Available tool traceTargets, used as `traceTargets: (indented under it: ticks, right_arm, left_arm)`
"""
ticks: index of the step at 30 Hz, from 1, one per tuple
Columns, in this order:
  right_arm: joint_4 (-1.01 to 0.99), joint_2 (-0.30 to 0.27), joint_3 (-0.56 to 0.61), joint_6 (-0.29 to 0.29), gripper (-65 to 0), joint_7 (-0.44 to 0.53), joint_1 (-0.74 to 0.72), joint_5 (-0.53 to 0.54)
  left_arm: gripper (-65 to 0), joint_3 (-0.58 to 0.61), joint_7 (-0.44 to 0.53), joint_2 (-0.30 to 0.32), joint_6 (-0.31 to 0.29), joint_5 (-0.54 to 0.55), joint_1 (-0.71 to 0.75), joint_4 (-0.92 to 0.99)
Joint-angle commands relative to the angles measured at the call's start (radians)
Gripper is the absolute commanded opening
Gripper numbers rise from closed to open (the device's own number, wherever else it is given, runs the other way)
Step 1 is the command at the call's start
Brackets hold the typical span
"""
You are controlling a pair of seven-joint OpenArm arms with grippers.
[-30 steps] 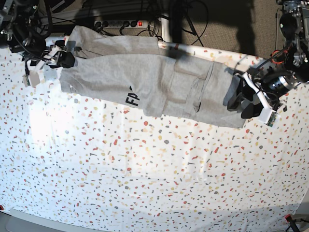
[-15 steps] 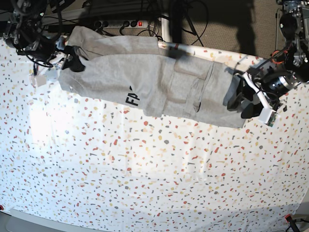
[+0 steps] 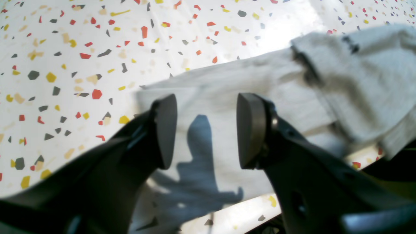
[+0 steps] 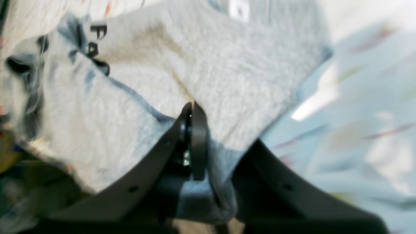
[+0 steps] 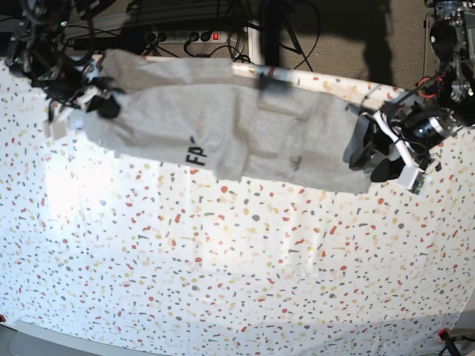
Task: Fold the T-shirt properly
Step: 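Fold the strip end over toward the left gripper with the right gripper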
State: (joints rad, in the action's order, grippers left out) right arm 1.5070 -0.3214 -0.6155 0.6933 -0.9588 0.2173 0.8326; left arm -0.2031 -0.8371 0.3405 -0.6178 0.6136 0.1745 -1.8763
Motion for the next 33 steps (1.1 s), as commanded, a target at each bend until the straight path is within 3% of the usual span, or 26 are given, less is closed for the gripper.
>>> traceTargets:
  ticks: [1, 6, 11, 14, 17, 25, 33]
  right_arm:
    - [0.016, -0.035, -0.008, 0.005, -65.0, 0.023, -0.03, 0.008]
    - [0.018, -0.081, -0.008, 0.005, -65.0, -0.033, -0.15, -0.005]
    - [0.09, -0.037, -0.005, 0.005, -65.0, -0.24, -0.232, 0.162]
    - [0.192, 0.022, 0.001, 0.005, -65.0, -0.278, -0.233, 0.248]
    - [0.311, 0.085, 0.033, 0.005, -65.0, -0.295, -0.227, 0.253]
    - [0.421, 0.298, 0.303, 0.005, -65.0, -0.257, -0.22, 0.204]
    - [0.41, 0.478, 0.598, 0.005, -65.0, -0.124, -0.222, -0.065]
  left_arm:
    - [-35.8, -0.005, 0.03, 0.011, -0.003, 0.014, -0.011, -0.015]
    - [-35.8, -0.005, 0.029, 0.004, -0.003, 0.014, -0.008, -0.015]
    - [-35.8, -0.005, 0.027, 0.003, -0.003, -0.033, 0.016, -0.015]
    - [-35.8, -0.005, 0.029, 0.003, -0.003, -0.067, 0.043, -0.015]
    - [-35.8, -0.005, 0.032, 0.003, -0.004, -0.09, 0.068, -0.015]
    - [-35.8, -0.005, 0.084, 0.004, -0.004, -0.184, 0.142, -0.015]
    - [-35.8, -0.005, 0.109, 0.004, -0.004, -0.198, 0.195, -0.015]
